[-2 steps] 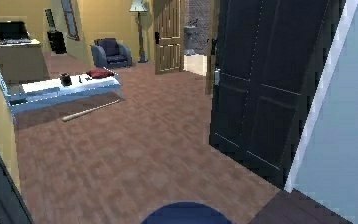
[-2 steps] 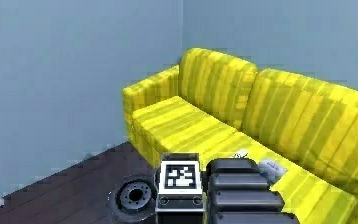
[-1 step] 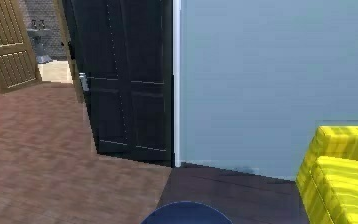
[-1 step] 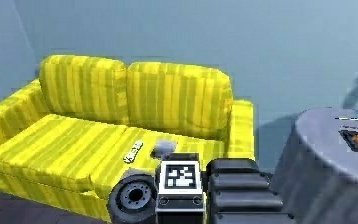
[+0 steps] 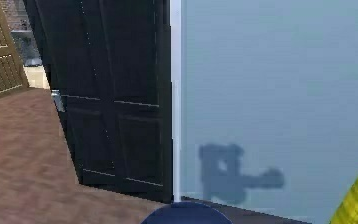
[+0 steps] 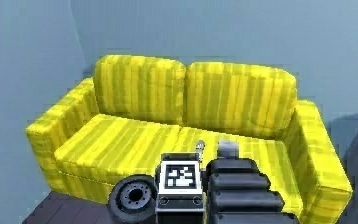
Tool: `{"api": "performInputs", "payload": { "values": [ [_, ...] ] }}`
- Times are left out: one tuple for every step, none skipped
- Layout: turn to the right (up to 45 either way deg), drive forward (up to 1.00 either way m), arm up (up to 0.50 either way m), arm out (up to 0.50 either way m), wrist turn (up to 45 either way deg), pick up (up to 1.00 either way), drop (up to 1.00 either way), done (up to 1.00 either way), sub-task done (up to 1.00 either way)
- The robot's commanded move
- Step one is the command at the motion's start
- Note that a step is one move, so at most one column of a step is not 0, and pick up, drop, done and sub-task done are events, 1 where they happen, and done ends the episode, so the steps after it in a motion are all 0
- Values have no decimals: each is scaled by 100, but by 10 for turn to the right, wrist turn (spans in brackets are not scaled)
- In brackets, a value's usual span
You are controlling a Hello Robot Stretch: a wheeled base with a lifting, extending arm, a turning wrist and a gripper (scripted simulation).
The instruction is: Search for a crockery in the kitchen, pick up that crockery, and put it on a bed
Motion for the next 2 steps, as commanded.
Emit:
{"api": "performInputs", "payload": {
  "values": [
    [-450, 0, 0, 0, 0, 0, 0, 0, 0],
    [-90, 0, 0, 0, 0, 0, 0, 0, 0]
  ]
}}
